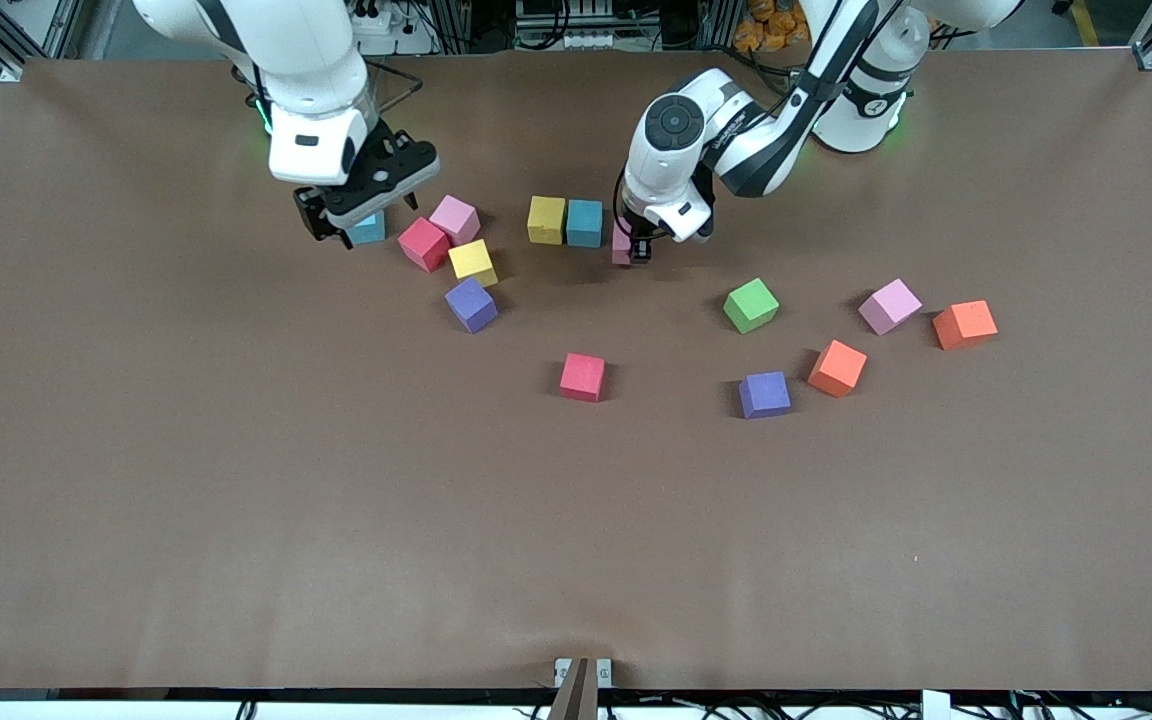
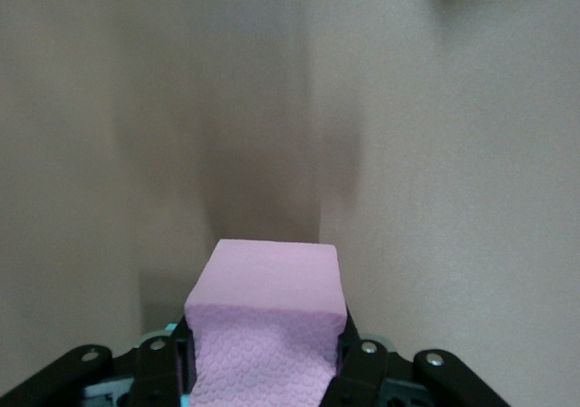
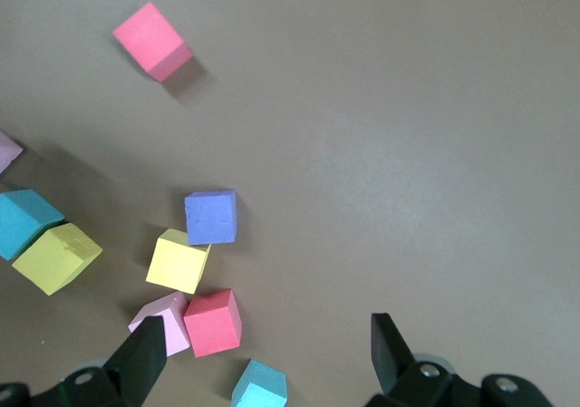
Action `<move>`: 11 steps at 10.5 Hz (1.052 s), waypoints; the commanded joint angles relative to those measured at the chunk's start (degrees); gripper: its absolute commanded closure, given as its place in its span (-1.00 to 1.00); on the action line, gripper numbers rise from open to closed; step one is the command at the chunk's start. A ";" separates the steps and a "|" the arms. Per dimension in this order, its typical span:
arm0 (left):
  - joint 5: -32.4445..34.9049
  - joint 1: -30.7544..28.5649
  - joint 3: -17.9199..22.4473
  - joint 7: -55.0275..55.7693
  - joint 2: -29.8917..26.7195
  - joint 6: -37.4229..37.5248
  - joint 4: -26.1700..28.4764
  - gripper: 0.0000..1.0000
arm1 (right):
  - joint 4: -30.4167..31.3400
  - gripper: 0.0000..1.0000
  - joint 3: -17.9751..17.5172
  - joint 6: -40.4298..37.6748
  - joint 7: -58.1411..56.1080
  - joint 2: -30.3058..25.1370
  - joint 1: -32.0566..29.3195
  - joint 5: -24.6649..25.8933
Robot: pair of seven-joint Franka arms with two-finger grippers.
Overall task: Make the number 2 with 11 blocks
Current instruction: 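Release the pink block with the left gripper while the right gripper reaches blue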
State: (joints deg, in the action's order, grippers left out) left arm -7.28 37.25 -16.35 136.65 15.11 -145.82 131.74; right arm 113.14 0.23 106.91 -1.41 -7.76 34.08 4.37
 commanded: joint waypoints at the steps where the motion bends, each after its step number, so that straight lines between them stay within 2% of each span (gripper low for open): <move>1: -0.36 0.54 0.09 2.30 -0.34 -2.01 1.50 0.05 | 1.72 -1.00 0.47 -0.65 0.53 -0.59 -5.22 -4.35; 5: -0.36 3.08 0.09 3.62 -0.26 -2.19 1.77 0.05 | 5.33 -1.00 0.65 -0.13 -1.58 -0.24 -8.94 -5.87; 9: -0.36 3.70 0.09 3.88 0.71 -3.86 2.38 0.04 | 5.77 -1.00 0.74 0.14 -0.71 -0.15 -10.26 -5.43; 11: -0.36 4.15 0.09 4.06 1.33 -3.94 2.38 0.04 | 8.22 -1.00 0.74 2.59 -1.49 0.29 -9.47 -5.43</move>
State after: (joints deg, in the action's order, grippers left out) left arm -7.28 40.59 -16.37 139.44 16.31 -148.53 133.65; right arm 119.04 1.43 107.57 -2.04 -7.30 24.76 -0.56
